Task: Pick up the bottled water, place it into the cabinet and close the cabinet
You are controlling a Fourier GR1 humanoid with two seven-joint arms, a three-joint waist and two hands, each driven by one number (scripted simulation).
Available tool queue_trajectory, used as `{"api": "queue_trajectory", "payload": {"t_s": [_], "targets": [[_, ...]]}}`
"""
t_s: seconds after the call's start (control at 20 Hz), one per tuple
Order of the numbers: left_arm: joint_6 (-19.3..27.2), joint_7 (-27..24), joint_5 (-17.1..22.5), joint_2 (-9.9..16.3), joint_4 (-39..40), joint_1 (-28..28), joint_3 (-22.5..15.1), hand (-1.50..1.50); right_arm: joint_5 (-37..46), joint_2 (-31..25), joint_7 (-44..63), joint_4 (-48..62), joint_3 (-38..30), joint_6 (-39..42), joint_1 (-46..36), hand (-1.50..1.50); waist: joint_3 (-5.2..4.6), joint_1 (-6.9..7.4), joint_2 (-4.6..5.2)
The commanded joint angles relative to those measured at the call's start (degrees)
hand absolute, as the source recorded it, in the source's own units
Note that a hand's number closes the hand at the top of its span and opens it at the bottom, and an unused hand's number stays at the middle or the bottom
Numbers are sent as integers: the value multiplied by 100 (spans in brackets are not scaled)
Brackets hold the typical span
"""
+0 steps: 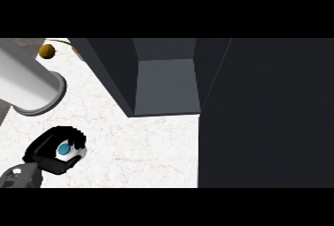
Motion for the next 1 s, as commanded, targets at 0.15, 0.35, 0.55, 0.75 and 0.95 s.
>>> {"api": "queue_trajectory", "payload": {"t_s": [0.15,0.35,0.55,0.75,0.95], "targets": [[1897,-734,994,-813,385,320,1407,150,-182,7,47,-614,-76,-89,268,-150,-52,216,5],[2490,-1323,655,-1081,75,367,1226,150,-510,16,373,-1230,-31,-251,626,-150,-21,154,5],[2809,-1036,578,-1442,-211,275,940,150,-939,-135,542,-1420,-335,-340,680,-150,-11,185,-1],[3254,-462,567,-1889,-957,104,565,150,-1003,-206,275,-961,-522,-127,574,-150,0,209,-14],[3556,114,1058,-1907,-1708,200,-129,150,-1026,-237,326,-975,-601,-110,684,-150,1,223,-34]]}}
